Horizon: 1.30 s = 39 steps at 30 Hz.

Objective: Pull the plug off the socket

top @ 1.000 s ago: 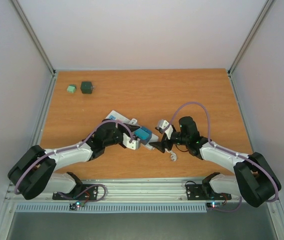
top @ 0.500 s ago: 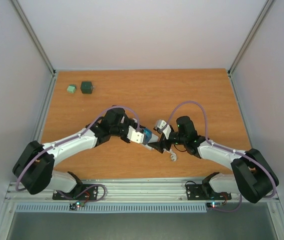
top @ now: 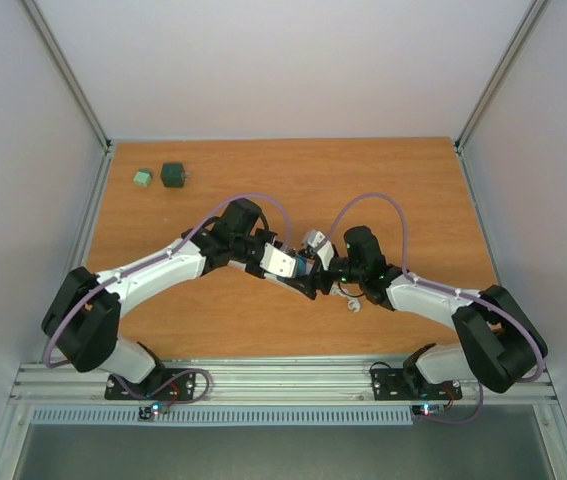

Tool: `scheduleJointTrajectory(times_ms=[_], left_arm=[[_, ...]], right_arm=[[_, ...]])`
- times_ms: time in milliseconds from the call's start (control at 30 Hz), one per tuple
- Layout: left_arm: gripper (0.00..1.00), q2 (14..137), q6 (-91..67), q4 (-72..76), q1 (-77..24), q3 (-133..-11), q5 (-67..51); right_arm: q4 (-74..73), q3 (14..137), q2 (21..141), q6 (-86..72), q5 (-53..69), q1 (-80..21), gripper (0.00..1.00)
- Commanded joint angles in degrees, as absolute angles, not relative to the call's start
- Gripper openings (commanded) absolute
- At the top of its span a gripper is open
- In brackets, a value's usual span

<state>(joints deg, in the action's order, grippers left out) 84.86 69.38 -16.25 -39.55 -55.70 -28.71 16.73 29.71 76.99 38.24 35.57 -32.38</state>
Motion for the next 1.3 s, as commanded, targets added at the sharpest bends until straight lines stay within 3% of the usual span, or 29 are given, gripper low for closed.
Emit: scheduleJointTrajectory(times_ms=[0,767,1000,1267], left_arm=[[0.21,88.08,66.53,-23.33,-39.18,-58.45,-28.27],[0.13,84.9,70.06,-40.42,-31.82,-61.79,-31.16],[0.17,85.25,68.15,-38.93,-31.11,-62.45,-33.51],[0.21,87.67,66.72,-38.13,-30.58,-63.74,-34.65]], right_arm=[[21.07,31.67,79.26,35.9,36.12,-32.87,0.94],[34.19,35.19,93.51,38.4,41.95,-32.86,0.96],[36.63,36.61,97.51,38.57,42.89,-32.87,0.96],[36.89,37.67,98.95,38.93,42.68,-33.74,0.87]])
